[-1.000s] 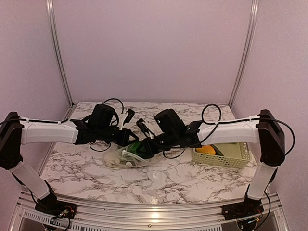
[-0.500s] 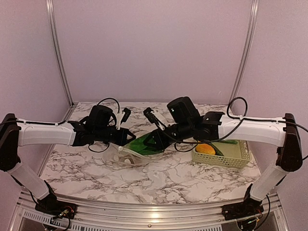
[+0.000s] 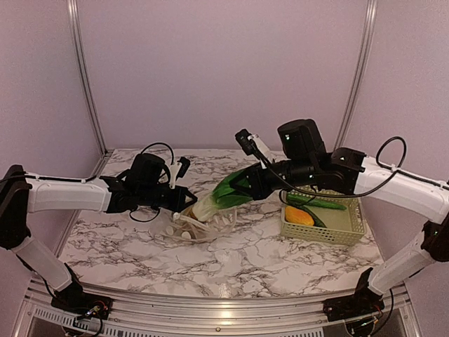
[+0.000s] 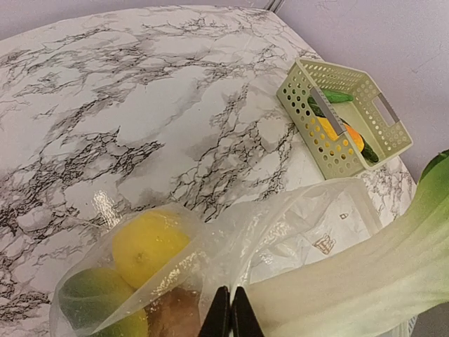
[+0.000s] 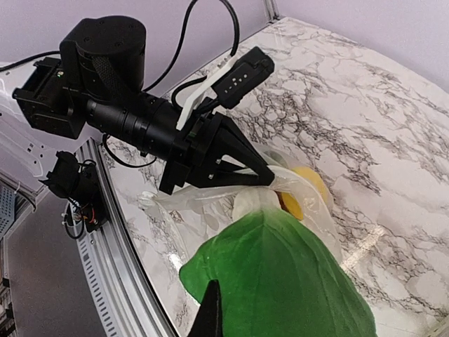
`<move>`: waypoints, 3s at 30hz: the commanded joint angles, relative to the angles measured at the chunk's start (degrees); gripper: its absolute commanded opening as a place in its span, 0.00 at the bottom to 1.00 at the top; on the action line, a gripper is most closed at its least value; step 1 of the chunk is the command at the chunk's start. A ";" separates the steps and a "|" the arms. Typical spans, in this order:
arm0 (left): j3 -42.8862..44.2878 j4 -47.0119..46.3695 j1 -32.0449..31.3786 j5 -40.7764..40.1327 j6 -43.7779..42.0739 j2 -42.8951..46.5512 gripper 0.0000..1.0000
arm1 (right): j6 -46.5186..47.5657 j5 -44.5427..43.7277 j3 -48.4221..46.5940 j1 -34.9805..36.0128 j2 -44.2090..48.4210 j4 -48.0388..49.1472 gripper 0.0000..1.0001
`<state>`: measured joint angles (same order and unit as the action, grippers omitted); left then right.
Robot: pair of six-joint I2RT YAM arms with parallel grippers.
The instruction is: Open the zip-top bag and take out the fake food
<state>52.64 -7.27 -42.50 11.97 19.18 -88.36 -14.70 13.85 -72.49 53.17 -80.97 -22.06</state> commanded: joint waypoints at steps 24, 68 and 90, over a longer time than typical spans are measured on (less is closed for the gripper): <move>2.79 0.87 0.66 2.01 -0.41 -3.44 0.00 | 4.44 -5.13 10.73 -35.75 26.67 -21.33 0.00; 2.82 0.90 1.28 2.45 -0.59 -3.14 0.00 | 5.46 -7.25 17.90 -49.87 20.73 -15.17 0.88; 2.73 1.47 1.37 2.36 -0.74 -2.51 0.00 | 9.54 2.32 14.71 -58.62 20.46 -16.59 0.97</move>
<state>54.59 -7.18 -41.56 14.50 19.05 -91.81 -7.20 7.05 -55.61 -5.17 -60.40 -40.10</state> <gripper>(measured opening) 0.007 0.985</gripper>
